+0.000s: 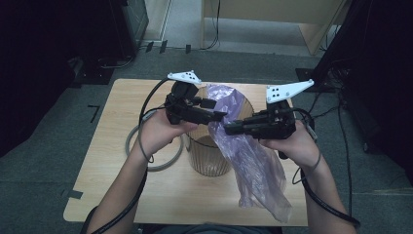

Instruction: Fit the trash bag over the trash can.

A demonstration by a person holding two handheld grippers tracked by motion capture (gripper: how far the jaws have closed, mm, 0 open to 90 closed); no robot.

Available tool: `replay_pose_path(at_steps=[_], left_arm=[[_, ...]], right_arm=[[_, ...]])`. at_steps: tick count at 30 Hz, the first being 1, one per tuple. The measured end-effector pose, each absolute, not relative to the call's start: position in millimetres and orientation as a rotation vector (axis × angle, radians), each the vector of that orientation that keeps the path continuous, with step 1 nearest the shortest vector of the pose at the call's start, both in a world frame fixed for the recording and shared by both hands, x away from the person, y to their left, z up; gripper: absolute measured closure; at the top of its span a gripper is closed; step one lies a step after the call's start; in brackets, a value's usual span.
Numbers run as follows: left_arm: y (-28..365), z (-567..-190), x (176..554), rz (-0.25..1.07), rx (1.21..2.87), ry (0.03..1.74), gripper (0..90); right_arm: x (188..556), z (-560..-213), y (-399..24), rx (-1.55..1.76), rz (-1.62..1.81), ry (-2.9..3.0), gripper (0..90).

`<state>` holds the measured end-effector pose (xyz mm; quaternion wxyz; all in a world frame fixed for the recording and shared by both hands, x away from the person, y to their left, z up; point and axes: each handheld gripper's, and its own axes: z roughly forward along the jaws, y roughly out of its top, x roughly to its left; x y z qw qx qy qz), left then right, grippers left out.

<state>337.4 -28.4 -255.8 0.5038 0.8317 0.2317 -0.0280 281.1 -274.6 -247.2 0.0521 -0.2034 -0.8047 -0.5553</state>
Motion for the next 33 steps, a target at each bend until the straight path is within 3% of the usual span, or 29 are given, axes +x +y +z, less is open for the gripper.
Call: replay_pose_path(at_steps=[13, 27, 33], left_arm=[[-28.1, -253.2, 329.3, -0.112, 2.037, 0.542, 38.4], [-14.0, -252.7, 338.9, -0.076, 1.963, 0.582, 37.3], [-25.1, -261.0, 337.5, -0.109, 2.035, 0.574, 37.2]], right_arm=[[278.7, -243.0, -278.2, -0.59, -1.713, -2.414, 85.8], [295.6, -266.2, -263.3, -0.607, -1.605, -2.367, 85.9], [292.6, -267.5, -253.7, -0.558, -1.591, -2.356, 85.9]])
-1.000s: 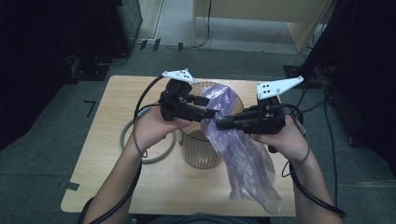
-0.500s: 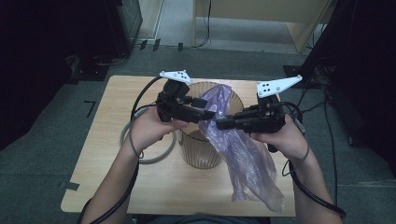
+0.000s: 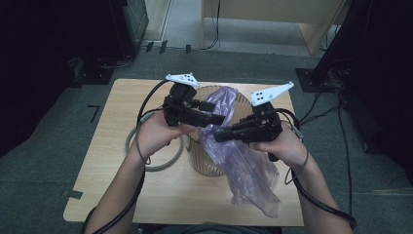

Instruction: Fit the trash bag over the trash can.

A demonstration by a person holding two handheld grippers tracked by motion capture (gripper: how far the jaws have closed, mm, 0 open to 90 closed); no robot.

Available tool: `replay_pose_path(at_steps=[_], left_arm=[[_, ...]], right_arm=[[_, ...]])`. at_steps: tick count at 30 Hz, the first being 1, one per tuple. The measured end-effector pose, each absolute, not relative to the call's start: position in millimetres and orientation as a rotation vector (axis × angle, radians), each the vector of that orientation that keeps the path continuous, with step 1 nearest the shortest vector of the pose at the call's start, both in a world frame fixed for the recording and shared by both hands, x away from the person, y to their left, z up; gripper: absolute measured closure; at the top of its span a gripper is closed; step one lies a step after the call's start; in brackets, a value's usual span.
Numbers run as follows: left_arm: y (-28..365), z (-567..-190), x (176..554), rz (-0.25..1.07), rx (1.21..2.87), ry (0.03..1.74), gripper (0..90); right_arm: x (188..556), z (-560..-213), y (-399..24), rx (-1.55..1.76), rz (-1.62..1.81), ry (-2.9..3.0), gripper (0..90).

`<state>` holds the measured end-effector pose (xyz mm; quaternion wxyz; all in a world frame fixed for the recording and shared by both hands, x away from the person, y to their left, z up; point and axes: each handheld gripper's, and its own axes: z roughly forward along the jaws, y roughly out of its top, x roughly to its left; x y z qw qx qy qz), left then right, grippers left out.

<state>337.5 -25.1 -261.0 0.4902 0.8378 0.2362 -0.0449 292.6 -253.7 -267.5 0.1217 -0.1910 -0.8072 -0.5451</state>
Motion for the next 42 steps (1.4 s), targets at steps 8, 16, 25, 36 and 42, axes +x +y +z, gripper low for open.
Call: replay_pose_path(at_steps=[8, 16, 25, 36, 42], left_arm=[[-19.0, -255.3, 333.3, -0.075, 2.021, 0.566, 37.2], [-5.3, -248.4, 336.1, -0.013, 1.966, 0.587, 36.3], [-6.1, -252.2, 338.6, -0.017, 1.973, 0.594, 36.0], [-7.2, -254.9, 335.9, -0.036, 1.978, 0.557, 36.0], [-12.9, -261.1, 334.8, -0.06, 1.995, 0.532, 35.9]], right_arm=[[286.7, -260.1, -255.4, -0.528, -1.618, -2.361, 85.9], [310.1, -266.5, -271.9, -0.67, -1.654, -2.376, 85.9], [324.3, -274.3, -273.2, -0.789, -1.77, -2.45, 58.4], [322.3, -274.9, -284.5, -0.83, -1.91, -2.474, 34.0], [319.6, -274.8, -296.3, -0.831, -1.926, -2.452, 38.9]])
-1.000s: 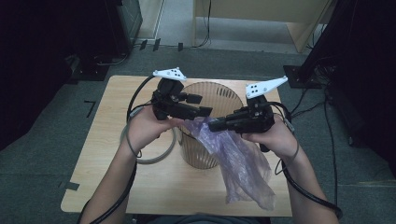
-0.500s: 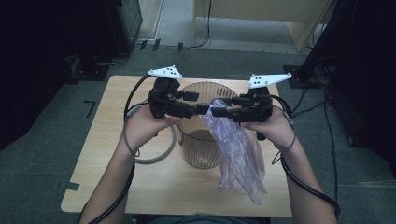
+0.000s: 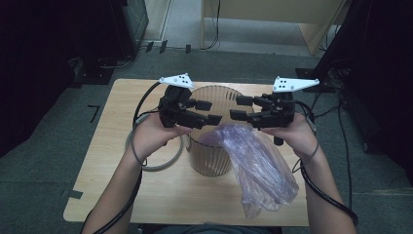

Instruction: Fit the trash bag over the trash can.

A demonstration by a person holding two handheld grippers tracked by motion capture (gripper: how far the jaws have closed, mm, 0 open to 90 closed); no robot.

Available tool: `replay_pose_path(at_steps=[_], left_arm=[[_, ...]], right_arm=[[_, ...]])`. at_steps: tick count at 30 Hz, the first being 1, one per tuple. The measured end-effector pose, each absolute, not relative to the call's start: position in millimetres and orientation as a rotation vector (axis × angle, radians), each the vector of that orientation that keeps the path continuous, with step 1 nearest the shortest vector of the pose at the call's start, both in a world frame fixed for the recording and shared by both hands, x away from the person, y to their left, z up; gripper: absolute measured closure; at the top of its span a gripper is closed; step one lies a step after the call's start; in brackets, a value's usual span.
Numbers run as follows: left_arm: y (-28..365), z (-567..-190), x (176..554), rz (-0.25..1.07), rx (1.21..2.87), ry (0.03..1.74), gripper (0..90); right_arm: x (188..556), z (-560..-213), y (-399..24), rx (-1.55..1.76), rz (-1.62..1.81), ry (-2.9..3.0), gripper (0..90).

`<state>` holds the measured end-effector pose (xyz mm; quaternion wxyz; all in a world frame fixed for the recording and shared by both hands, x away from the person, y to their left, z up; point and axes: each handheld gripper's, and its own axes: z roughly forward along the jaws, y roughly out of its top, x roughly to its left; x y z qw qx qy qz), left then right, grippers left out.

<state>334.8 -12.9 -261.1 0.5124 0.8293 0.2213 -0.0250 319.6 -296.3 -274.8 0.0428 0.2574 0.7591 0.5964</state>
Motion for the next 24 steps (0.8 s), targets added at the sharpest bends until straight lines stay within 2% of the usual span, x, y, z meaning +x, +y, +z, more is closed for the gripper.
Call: replay_pose_path(at_steps=[12, 19, 24], left_arm=[[-3.3, -260.4, 336.4, -0.065, 1.972, 0.557, 35.9], [2.9, -259.0, 338.4, -0.058, 1.956, 0.572, 36.0], [3.4, -258.8, 338.2, -0.056, 1.95, 0.572, 35.9]], right_arm=[[306.3, -287.2, -307.7, 0.684, 1.809, 2.456, 45.6], [302.1, -291.0, -307.1, 0.655, 1.772, 2.532, 42.2], [302.7, -294.9, -303.4, 0.656, 1.739, 2.59, 48.2]])
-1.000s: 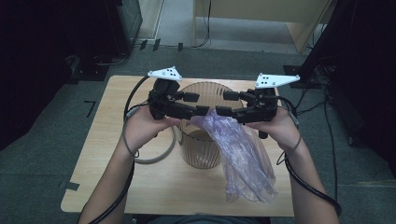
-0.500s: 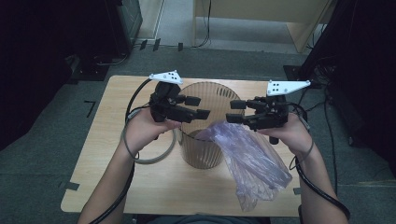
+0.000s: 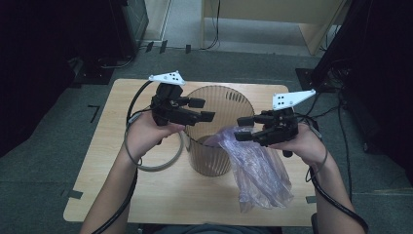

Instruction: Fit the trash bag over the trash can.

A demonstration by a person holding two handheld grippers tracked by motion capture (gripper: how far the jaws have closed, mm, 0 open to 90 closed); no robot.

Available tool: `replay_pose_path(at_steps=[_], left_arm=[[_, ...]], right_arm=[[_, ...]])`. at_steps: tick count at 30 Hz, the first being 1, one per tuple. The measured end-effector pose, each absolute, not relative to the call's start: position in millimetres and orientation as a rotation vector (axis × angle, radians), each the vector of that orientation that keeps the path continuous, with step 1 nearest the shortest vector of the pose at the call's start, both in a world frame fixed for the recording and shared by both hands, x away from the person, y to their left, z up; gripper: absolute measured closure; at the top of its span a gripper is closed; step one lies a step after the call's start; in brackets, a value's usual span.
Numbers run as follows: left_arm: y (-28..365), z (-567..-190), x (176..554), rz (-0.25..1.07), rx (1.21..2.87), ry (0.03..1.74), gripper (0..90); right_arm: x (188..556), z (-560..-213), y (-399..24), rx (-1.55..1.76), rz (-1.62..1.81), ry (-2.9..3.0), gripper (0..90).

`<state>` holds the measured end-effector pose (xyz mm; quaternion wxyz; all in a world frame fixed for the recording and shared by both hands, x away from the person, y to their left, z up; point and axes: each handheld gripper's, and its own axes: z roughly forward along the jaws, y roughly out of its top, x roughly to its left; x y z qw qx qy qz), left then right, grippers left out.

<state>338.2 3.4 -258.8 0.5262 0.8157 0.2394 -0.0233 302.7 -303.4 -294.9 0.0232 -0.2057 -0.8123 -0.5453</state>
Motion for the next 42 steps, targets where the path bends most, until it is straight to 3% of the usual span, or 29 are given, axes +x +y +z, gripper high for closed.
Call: replay_pose_path(at_steps=[4, 6, 15, 32, 37, 42], left_arm=[[2.9, -258.7, 337.8, -0.059, 1.947, 0.575, 36.5], [2.5, -258.4, 337.2, -0.073, 1.952, 0.573, 39.7], [-4.6, -255.4, 328.9, -0.073, 1.963, 0.51, 39.1], [-29.4, -271.0, 327.9, -0.12, 2.032, 0.499, 39.7], [-27.4, -273.7, 331.8, -0.155, 2.057, 0.523, 58.9], [-28.6, -273.7, 330.9, -0.144, 2.077, 0.511, 81.0]], right_arm=[[303.1, -298.8, -300.5, -0.623, -1.646, -2.521, 53.6], [304.9, -299.2, -299.9, -0.646, -1.611, -2.516, 60.4], [310.5, -294.9, -297.7, -0.802, -1.51, -2.404, 88.8], [322.9, -274.7, -281.9, -0.855, -1.714, -2.359, 90.0], [322.5, -275.4, -281.0, -0.843, -1.736, -2.375, 89.2], [322.5, -275.3, -281.9, -0.829, -1.748, -2.363, 79.2]])
